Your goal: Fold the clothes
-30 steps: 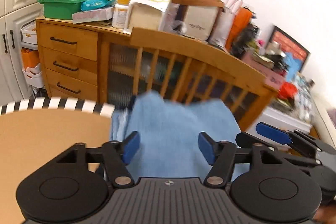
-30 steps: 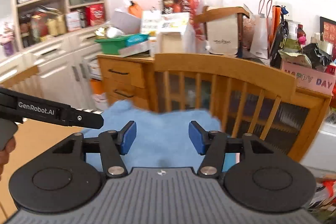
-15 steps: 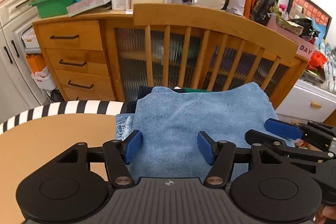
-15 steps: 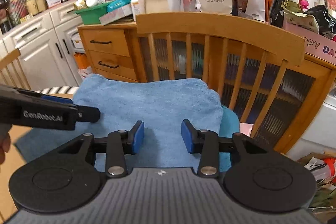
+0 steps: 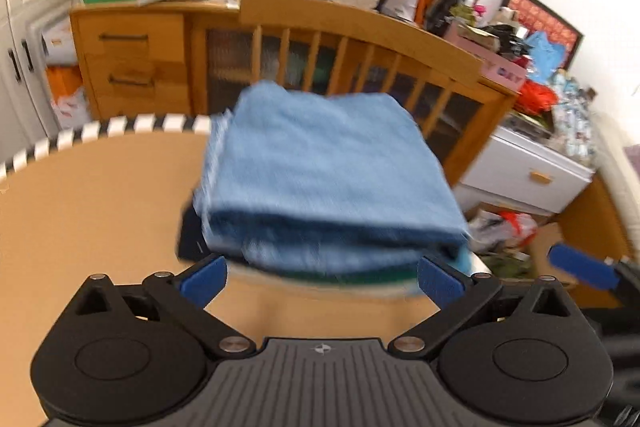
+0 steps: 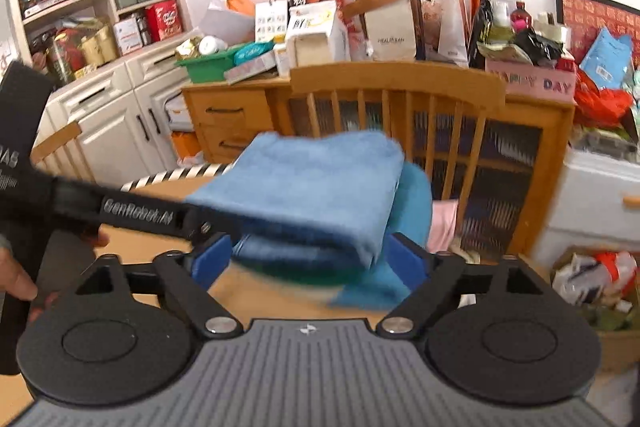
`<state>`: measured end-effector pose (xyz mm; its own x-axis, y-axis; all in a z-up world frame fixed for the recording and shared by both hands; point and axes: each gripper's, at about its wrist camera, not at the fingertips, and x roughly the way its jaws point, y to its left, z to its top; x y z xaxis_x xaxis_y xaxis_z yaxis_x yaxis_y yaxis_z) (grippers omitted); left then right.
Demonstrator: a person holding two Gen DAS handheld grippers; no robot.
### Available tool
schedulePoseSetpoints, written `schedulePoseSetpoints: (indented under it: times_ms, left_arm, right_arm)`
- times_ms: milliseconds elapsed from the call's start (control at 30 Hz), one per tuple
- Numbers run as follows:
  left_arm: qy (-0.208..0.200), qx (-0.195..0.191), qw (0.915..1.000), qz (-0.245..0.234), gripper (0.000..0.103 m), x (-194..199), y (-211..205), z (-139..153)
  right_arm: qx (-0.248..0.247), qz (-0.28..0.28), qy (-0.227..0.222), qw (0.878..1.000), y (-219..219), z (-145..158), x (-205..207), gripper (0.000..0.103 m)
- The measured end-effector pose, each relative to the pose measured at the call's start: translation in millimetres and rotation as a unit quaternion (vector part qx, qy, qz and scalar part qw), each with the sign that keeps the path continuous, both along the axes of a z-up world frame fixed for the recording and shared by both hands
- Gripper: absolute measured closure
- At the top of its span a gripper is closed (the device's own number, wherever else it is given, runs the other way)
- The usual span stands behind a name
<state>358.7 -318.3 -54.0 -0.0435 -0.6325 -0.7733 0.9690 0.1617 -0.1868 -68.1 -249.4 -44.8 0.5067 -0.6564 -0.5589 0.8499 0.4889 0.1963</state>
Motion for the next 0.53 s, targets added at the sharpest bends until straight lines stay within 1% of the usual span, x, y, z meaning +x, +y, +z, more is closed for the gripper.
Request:
schedulePoseSetpoints:
  times_ms: [67,167,333,533]
  left_arm:
    - [-0.002,0.002,1.0,-0.002,0.0,-4.7,14.2,-0.5]
    - [-0.015,0.007,0.9998,-0.008,0.0,-11.6,30.1,-0.7]
    - [-0.013,0.005,0.9999,-0.003,0.0,-14.8,41.9,1.9]
    - [-0.036,-0.008,0.9992,-0.013,0.0,-22.1,43.0,8.7]
  right_arm:
    - [0.001,0.006,0.003,1.0,19.3,1.2,-0.6,0.01]
    - [0.003,0.022,0.014,1.0,33.9,2.5,2.8,0.008]
    - [0.013,0.031,0.012,0.999,38.8,9.2,4.5,0.008]
    - [0.01,0.029,0.013,0.999,42.3,13.7,0.0,0.008]
